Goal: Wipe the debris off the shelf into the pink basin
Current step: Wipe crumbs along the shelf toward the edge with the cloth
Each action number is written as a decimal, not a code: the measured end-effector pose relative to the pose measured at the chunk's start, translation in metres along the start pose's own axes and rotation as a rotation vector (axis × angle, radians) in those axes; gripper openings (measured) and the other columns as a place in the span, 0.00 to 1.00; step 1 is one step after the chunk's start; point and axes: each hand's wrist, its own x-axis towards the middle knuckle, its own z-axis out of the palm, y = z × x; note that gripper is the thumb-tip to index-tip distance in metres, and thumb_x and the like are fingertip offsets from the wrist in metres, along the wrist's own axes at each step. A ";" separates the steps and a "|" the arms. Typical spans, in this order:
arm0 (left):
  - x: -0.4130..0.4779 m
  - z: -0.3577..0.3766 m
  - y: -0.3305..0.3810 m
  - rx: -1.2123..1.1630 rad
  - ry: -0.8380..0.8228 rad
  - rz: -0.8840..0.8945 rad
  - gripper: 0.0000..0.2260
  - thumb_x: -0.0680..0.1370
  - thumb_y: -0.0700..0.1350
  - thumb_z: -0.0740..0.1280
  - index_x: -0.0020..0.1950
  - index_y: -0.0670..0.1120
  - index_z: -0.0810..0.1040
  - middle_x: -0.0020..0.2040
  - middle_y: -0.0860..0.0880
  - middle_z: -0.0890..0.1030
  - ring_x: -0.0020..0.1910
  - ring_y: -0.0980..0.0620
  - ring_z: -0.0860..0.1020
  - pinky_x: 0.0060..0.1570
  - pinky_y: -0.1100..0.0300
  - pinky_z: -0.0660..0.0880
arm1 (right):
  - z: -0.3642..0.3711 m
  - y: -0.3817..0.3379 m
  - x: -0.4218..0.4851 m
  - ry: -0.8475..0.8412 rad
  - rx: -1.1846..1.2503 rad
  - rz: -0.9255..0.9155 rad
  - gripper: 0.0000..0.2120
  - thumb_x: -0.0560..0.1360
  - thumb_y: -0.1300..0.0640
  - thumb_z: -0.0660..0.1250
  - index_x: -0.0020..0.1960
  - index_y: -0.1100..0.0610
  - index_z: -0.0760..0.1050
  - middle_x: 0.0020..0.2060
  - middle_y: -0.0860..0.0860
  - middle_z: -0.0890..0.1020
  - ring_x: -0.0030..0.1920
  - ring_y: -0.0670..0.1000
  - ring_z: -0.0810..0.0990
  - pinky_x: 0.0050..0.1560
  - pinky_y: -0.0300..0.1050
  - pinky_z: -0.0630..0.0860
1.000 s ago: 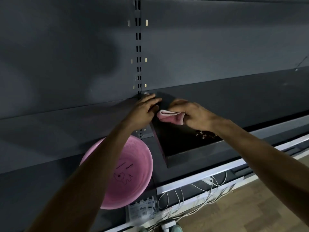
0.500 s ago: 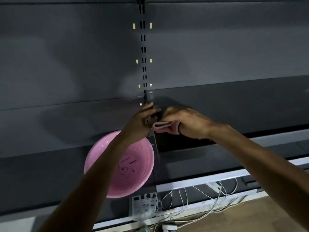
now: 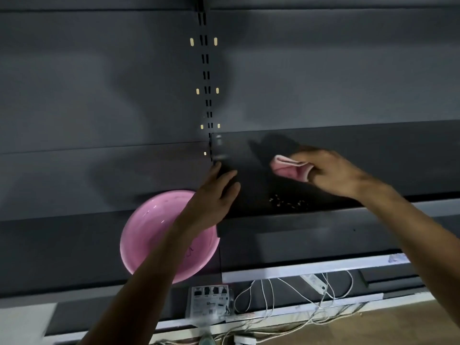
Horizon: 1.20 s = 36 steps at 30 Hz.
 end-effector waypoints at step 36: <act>0.002 0.028 0.030 0.373 0.145 0.051 0.18 0.83 0.53 0.55 0.71 0.51 0.72 0.74 0.45 0.65 0.74 0.46 0.62 0.69 0.48 0.61 | 0.013 0.033 -0.097 0.302 -0.415 0.391 0.19 0.75 0.35 0.58 0.59 0.42 0.77 0.53 0.46 0.80 0.46 0.59 0.83 0.43 0.49 0.78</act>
